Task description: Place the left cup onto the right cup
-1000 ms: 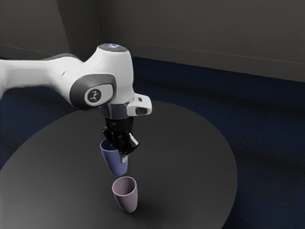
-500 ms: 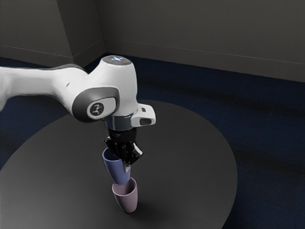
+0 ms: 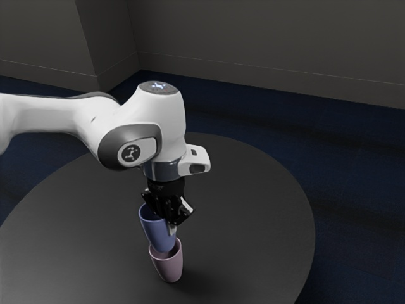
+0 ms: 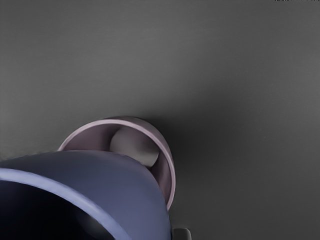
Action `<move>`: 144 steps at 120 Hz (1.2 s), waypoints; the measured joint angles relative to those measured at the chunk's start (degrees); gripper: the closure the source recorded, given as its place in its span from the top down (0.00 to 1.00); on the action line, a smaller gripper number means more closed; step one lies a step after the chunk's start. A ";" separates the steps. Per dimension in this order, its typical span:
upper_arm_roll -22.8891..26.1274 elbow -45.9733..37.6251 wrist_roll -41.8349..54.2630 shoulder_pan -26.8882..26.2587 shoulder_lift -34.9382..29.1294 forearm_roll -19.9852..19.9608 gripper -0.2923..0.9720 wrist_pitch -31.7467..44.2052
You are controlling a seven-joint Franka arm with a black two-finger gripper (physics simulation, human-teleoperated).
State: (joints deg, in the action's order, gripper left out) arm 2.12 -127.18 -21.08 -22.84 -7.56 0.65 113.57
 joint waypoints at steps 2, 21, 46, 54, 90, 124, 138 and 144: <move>0.00 -0.01 -0.07 0.00 0.01 0.00 0.15 0.03; 0.00 -0.07 -0.67 0.02 0.31 -0.01 0.15 0.54; 0.00 -0.03 -1.27 0.08 1.12 -0.01 0.15 1.38; 0.00 -0.02 -1.43 0.08 1.37 -0.01 0.15 1.81; 0.00 0.05 -2.02 0.41 2.00 0.34 0.15 2.94; -0.02 -0.05 -2.46 0.76 2.19 0.58 0.15 3.70; -0.03 -0.10 -2.60 0.74 2.19 0.54 0.15 3.76; -0.04 -0.10 -2.66 0.77 2.19 0.52 0.15 3.72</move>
State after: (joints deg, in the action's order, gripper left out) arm 2.08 -127.28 -23.74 -22.07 -5.36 1.17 117.29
